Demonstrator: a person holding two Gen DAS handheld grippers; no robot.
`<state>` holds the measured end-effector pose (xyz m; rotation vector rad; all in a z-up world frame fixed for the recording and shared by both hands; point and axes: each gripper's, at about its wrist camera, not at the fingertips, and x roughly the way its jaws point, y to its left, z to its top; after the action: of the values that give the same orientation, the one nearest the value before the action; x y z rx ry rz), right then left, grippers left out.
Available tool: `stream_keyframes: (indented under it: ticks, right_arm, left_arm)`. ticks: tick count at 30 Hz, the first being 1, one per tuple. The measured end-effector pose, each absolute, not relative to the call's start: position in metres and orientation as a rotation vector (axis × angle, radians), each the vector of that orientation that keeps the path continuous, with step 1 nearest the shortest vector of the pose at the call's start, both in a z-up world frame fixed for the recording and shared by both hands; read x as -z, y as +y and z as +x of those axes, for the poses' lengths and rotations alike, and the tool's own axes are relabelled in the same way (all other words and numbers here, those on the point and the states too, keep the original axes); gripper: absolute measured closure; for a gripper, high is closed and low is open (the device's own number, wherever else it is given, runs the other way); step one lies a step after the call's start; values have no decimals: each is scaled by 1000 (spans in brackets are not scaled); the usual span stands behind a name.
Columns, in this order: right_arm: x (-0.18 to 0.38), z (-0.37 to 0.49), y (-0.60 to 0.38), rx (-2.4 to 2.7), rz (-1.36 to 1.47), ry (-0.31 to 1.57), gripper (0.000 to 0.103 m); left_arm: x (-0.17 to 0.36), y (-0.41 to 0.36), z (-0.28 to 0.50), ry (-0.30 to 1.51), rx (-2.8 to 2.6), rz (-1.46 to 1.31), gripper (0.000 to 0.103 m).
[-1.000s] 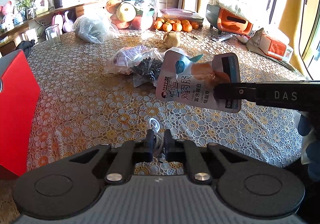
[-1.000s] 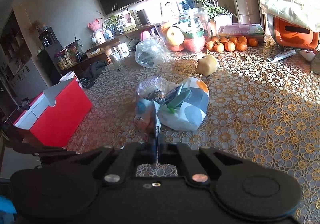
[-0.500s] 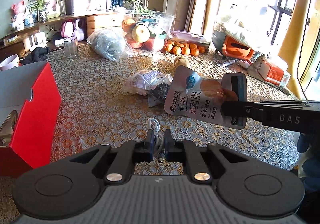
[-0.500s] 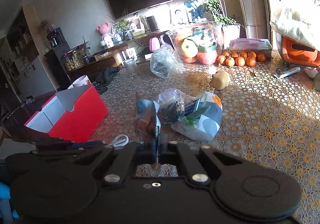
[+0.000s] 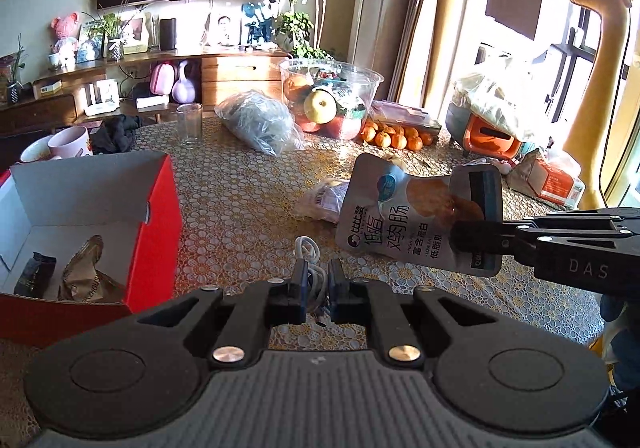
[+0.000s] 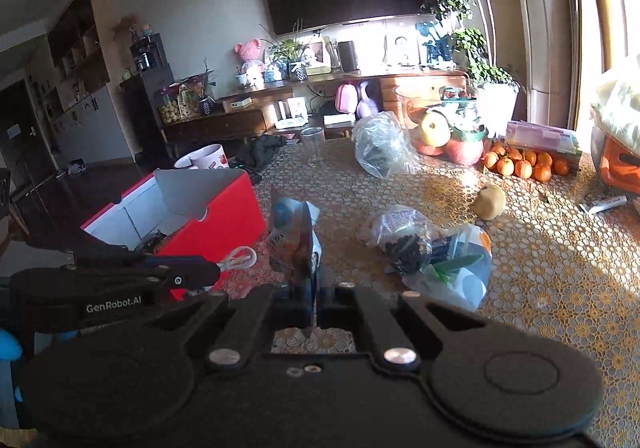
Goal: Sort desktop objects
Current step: 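Lift the cable with the left tool while the right tool carries the pouch toward the box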
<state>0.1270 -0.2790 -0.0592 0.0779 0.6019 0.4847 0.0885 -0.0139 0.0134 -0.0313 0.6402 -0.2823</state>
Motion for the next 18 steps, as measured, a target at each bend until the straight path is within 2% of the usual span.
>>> stream_keyframes:
  ticks: [18]
  right_arm:
    - [24, 137, -181, -628, -45, 532, 101]
  left_arm:
    - [-38, 78, 75, 570, 131, -66, 94]
